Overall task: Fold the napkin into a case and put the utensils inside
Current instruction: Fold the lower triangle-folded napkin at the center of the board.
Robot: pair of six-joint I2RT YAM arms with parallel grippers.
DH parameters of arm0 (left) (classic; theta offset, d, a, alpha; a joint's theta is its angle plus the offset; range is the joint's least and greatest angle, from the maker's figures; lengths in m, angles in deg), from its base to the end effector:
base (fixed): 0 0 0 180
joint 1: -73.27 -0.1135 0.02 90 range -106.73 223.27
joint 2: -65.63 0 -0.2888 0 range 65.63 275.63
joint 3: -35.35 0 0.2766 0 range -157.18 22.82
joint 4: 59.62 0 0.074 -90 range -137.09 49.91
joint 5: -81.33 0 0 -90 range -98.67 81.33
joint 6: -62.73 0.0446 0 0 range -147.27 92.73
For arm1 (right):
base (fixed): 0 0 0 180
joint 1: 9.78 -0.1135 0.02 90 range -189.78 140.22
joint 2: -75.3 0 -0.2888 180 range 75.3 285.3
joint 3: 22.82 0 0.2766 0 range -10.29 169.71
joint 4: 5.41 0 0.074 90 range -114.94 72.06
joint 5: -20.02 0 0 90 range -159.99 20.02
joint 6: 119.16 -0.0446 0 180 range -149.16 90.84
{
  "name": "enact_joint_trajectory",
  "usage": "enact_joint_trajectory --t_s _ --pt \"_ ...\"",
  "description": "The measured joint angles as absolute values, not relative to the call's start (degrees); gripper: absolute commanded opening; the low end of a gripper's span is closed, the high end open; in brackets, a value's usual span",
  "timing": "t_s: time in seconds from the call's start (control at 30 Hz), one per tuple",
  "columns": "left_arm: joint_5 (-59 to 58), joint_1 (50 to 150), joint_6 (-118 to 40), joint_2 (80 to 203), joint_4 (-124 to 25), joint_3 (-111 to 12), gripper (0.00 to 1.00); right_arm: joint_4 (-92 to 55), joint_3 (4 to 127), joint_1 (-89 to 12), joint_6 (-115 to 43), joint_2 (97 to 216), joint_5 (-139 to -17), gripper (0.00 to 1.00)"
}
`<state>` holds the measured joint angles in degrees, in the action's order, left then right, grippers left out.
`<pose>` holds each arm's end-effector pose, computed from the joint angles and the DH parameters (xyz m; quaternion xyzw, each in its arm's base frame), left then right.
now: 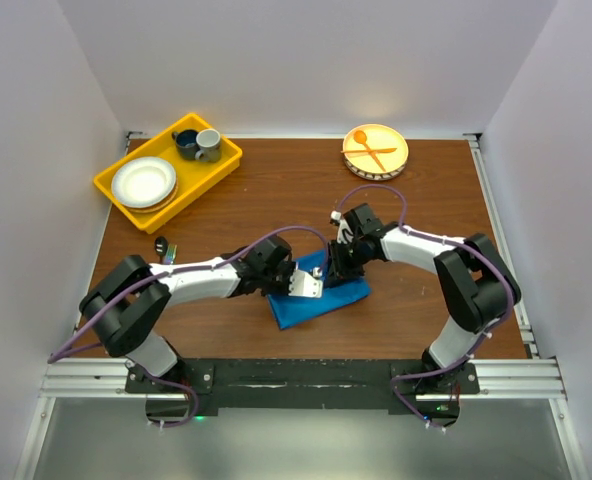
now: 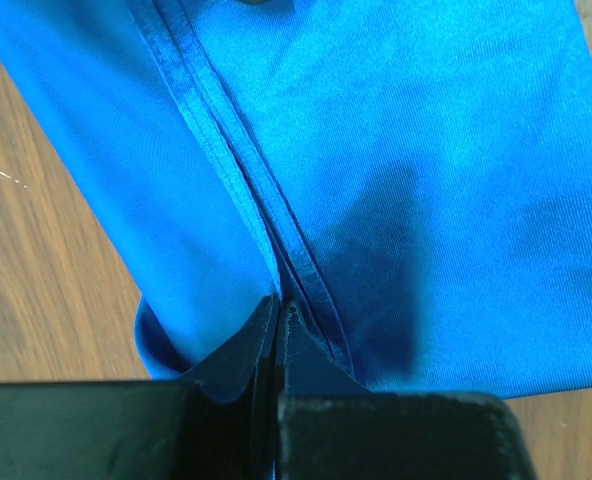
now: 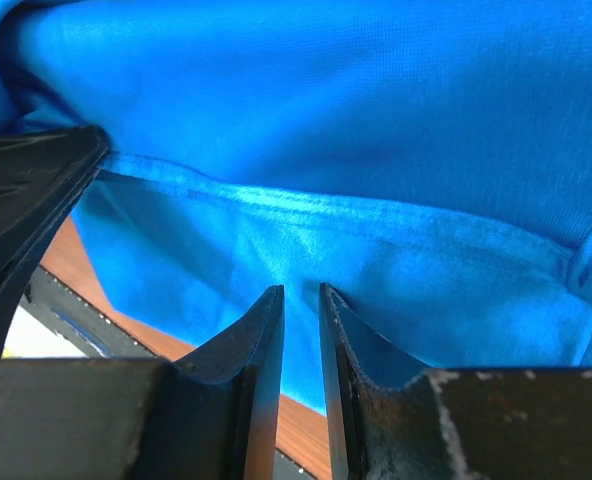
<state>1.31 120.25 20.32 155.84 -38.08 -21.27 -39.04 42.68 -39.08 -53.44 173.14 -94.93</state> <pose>0.2119 -0.2384 0.1525 0.7160 0.6256 -0.0814 0.2989 0.2870 0.1826 0.1471 -0.0867 0.9521 0.2802 0.0862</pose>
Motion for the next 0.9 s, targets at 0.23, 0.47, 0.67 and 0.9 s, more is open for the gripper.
enact_joint_trajectory --t_s 0.23,0.47,0.67,0.9 --pt "0.91 120.3 20.46 156.67 -40.76 -21.01 0.0 -42.03 44.69 -39.03 -52.01 165.25 -95.5 0.32" --pt "1.22 119.12 25.2 156.8 -42.86 -20.05 0.0 -41.86 52.95 -37.94 -49.65 165.16 -94.63 0.34" --pt "2.22 112.71 29.5 158.46 -41.27 -22.19 0.0 -40.77 57.5 -36.08 -48.61 169.9 -93.71 0.35" --pt "3.14 110.77 30.86 160.82 -38.43 -25.75 0.0 -38.28 58.53 -36.06 -49.79 174.56 -93.6 0.36"
